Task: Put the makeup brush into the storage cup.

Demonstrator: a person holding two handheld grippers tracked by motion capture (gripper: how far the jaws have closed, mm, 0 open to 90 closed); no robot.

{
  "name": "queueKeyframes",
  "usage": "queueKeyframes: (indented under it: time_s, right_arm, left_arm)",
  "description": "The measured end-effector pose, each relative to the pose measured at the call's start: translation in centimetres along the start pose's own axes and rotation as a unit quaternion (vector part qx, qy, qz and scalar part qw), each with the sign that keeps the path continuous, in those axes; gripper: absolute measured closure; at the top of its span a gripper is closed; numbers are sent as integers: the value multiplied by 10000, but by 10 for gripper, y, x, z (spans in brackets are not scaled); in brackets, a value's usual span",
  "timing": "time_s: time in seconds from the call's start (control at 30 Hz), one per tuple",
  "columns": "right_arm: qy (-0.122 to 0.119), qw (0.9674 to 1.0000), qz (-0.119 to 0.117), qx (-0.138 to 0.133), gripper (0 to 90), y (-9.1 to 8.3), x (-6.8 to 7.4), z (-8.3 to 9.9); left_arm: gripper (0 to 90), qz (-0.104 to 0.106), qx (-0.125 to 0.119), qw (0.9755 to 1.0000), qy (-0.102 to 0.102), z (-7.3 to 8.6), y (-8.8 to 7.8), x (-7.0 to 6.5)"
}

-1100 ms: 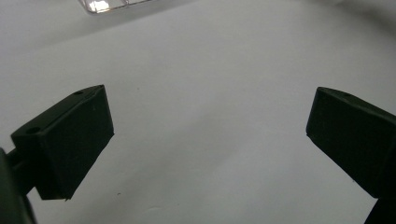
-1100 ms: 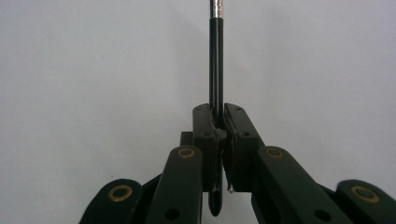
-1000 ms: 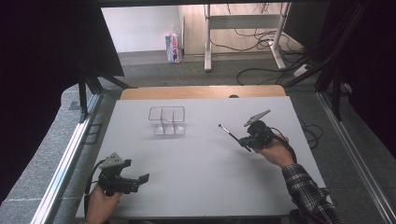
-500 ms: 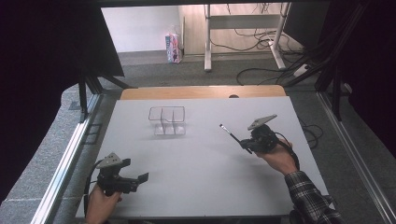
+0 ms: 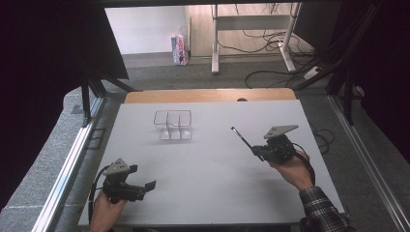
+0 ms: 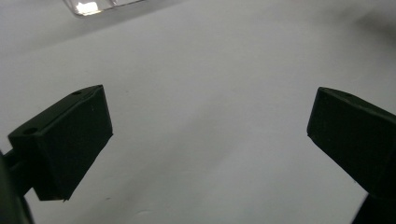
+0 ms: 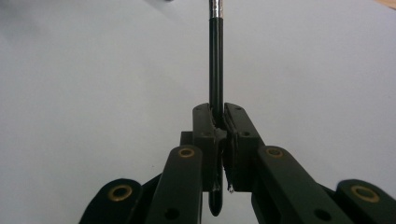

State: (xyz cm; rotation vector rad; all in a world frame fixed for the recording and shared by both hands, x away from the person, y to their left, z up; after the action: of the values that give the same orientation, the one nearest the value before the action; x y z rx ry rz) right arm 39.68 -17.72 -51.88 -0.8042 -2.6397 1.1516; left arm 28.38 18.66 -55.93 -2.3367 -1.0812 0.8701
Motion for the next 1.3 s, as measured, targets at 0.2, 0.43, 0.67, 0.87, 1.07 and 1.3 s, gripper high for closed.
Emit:
queueKeyframes:
  time_s: [0.2,0.43,0.67,0.87,1.07,1.3]
  right_arm:
    - [25,10000,0,-65,838,-6,6,1]
    - [71,9998,37,-174,838,-13,13,2]
    - [60,9997,52,-237,838,-18,22,3]
    - [-13,9996,31,-278,838,-16,29,0]
    - [-60,9995,-24,-324,838,-13,36,-5]
    - [-190,9991,-125,-349,837,-7,47,-11]
  left_arm:
    - [3,225,-136,9996,-117,-4,-1,-6]
    - [5,152,-94,9998,0,-5,2,-8]
    - [7,190,-51,9998,-29,-12,8,-17]
    - [13,344,-153,9991,-176,-24,13,-25]
    - [13,585,-169,9981,-101,-34,18,-35]
    - [17,948,-151,9953,-134,-44,29,-47]
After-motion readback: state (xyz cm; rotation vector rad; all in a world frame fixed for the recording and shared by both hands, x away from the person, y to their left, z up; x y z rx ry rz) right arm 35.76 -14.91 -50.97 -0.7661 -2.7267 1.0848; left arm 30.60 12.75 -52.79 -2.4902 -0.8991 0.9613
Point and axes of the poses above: each handheld gripper's, and its own axes: y roughly forward along the jaws, z roughly out of its underside, x roughly to its left, the point moved 10 cm from there along y, roughly forward along the jaws, and after that the axes turned 7 degrees about -y, right-handed, at the moved point
